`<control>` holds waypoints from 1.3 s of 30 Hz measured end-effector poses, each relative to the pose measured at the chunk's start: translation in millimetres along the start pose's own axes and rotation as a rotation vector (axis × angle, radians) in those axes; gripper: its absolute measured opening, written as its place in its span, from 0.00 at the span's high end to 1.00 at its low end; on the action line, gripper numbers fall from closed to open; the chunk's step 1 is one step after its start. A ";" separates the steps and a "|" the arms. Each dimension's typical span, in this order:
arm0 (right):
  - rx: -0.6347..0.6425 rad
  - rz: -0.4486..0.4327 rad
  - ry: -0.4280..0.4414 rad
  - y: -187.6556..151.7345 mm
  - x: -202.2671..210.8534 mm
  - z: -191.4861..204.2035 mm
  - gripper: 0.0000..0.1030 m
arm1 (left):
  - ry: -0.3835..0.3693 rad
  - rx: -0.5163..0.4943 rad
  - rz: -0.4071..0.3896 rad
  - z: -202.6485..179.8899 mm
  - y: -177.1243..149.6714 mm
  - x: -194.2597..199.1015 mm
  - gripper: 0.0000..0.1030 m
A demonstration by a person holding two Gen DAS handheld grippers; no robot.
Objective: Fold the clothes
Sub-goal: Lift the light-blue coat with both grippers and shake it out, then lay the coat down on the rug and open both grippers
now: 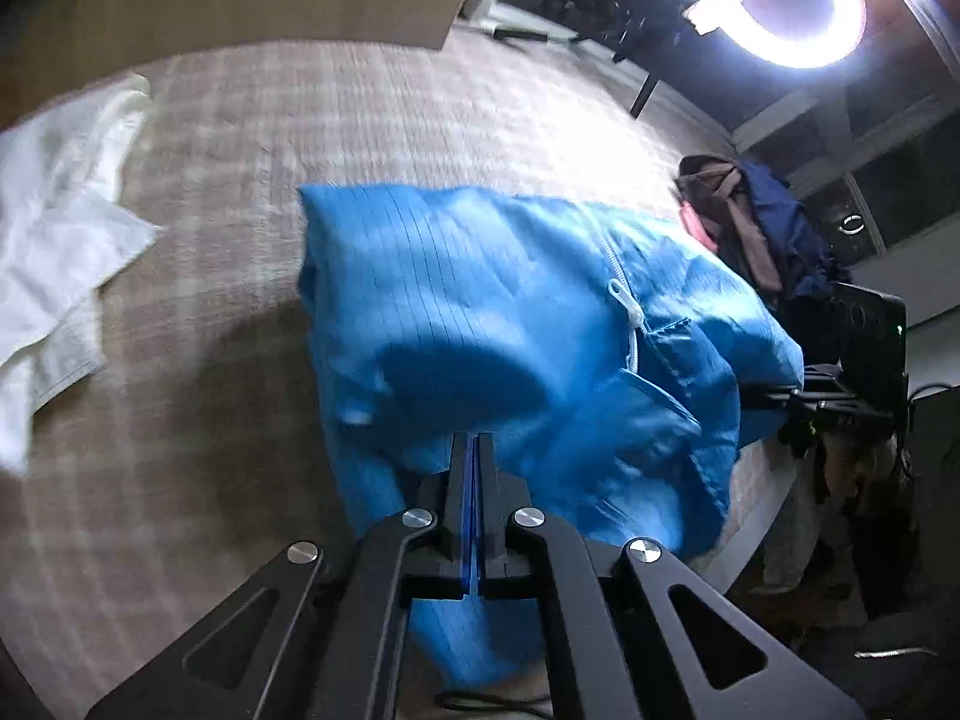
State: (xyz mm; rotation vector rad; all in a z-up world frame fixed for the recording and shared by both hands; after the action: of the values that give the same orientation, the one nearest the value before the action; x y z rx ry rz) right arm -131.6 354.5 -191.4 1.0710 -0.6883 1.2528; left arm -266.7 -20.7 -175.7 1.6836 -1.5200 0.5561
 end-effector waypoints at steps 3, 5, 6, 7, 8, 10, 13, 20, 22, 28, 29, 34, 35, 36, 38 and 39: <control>-0.050 -0.002 0.088 -6.0 21.2 -2.8 0.97 | -0.012 0.002 -0.034 -4.9 -12.2 22.7 1.00; -0.105 0.007 0.134 -10.5 20.5 -11.0 0.97 | -0.018 0.012 -0.052 -2.6 -18.8 30.8 1.00; -0.132 0.013 0.150 -12.7 17.2 -15.9 0.97 | -0.020 0.023 -0.059 1.8 -21.2 30.8 1.00; -0.150 0.026 0.135 -15.6 7.7 -22.4 0.97 | -0.021 0.033 -0.065 6.1 -23.5 30.7 1.00; -0.165 0.039 0.120 -18.6 -1.3 -28.2 0.94 | -0.011 0.050 -0.070 13.6 -21.0 27.9 1.00; -0.165 0.065 0.093 -25.8 -13.9 -31.7 0.94 | 0.011 0.069 -0.086 26.2 -12.6 23.3 0.94; -0.145 0.082 0.064 -27.8 -25.0 -26.1 0.88 | 0.033 0.037 -0.106 27.1 6.2 15.7 0.66; -0.035 0.008 -0.095 -19.9 -16.2 -17.8 0.77 | 0.070 -0.023 -0.074 18.1 30.8 -6.1 0.97; 0.025 -0.014 -0.138 -17.3 -16.8 -9.3 0.77 | 0.064 -0.044 -0.051 13.3 28.8 -9.1 0.98; 0.051 -0.026 -0.025 -13.1 3.3 7.9 0.96 | 0.066 -0.080 -0.006 -9.1 22.2 18.7 0.98; 0.032 -0.032 0.021 -11.7 11.5 7.3 0.96 | 0.052 -0.073 -0.006 -11.3 21.8 26.5 0.98; -0.089 -0.030 0.183 -11.4 24.8 -8.7 0.96 | 0.056 -0.035 0.028 7.2 15.8 28.2 0.98; -0.111 -0.018 0.192 -14.4 17.8 -13.3 0.96 | 0.054 -0.021 0.041 14.2 13.6 22.0 0.98; -0.119 0.013 0.164 -19.8 2.0 -16.3 0.96 | 0.081 -0.015 0.061 24.0 9.4 8.2 0.97; -0.094 0.074 0.058 -30.9 -29.9 -21.8 0.96 | 0.135 0.000 0.107 41.6 0.4 -17.3 0.94; -0.073 0.099 0.002 -35.7 -43.4 -23.9 0.96 | 0.160 0.009 0.132 49.2 -4.2 -28.2 0.93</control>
State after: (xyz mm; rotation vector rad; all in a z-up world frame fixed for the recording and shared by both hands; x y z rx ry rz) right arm -110.1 359.9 -248.2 0.9860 -0.7880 1.3032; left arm -276.8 -41.8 -227.5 1.5144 -1.5208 0.7497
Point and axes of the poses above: each gripper's, at about its wrist camera, not at the fingertips, and x roughly against the way its jaws point, z to its left, y to its top, the point moved 8 cm from there along -x, roughly the way its jaws point, and after that the axes turned 11 degrees about -y, right-handed, at the moved point
